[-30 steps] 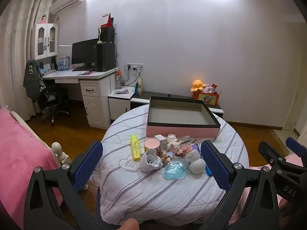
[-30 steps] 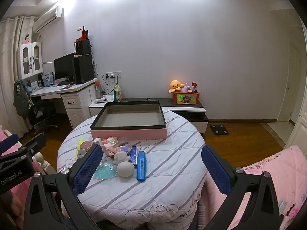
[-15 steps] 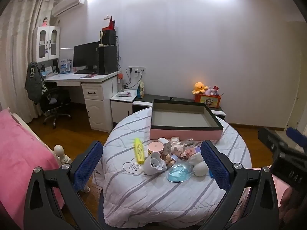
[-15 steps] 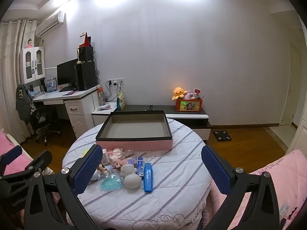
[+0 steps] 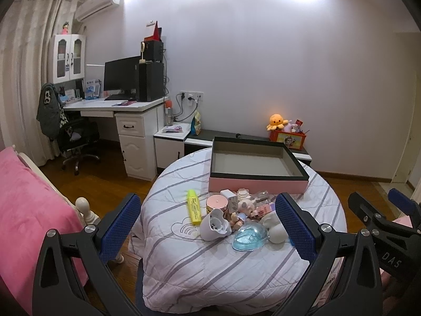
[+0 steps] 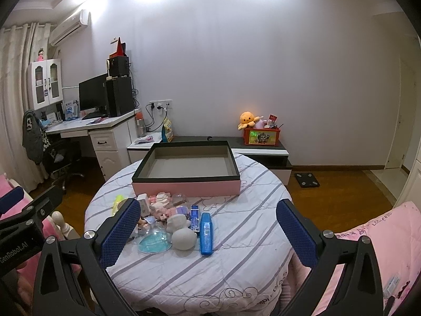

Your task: Organize rigid objects

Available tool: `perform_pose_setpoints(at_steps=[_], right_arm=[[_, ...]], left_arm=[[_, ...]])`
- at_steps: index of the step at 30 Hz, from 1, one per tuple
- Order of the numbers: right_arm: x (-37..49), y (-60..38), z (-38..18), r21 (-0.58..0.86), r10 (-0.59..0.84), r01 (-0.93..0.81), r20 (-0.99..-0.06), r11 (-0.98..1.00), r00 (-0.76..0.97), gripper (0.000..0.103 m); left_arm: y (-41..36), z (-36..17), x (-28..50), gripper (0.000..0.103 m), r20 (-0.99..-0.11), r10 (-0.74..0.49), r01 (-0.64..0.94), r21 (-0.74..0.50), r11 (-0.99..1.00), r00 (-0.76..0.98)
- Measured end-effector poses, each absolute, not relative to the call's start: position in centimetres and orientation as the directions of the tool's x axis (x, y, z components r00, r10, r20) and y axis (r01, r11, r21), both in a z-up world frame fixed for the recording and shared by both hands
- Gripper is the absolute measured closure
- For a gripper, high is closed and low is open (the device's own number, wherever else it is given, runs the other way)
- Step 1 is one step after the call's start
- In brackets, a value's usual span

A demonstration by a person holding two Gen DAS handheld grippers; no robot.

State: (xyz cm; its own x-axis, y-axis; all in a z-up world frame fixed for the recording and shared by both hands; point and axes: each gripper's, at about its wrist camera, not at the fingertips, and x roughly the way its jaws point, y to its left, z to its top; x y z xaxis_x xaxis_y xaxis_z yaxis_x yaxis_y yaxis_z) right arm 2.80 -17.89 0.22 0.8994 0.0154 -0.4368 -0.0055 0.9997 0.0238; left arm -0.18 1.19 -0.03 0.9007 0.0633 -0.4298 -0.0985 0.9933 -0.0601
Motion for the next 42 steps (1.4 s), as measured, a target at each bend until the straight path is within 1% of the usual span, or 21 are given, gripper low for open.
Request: perform_pose_setpoints(at_steps=[42], right_arm=[[2.45, -18.7, 0.67, 0.034, 0.011, 0.003, -0.415, 0.999, 0.91, 0.0]], left_arm=[[1.19, -0.37, -0.16, 0.0, -0.435, 0.064, -0.103, -0.067, 0.992, 0.898]])
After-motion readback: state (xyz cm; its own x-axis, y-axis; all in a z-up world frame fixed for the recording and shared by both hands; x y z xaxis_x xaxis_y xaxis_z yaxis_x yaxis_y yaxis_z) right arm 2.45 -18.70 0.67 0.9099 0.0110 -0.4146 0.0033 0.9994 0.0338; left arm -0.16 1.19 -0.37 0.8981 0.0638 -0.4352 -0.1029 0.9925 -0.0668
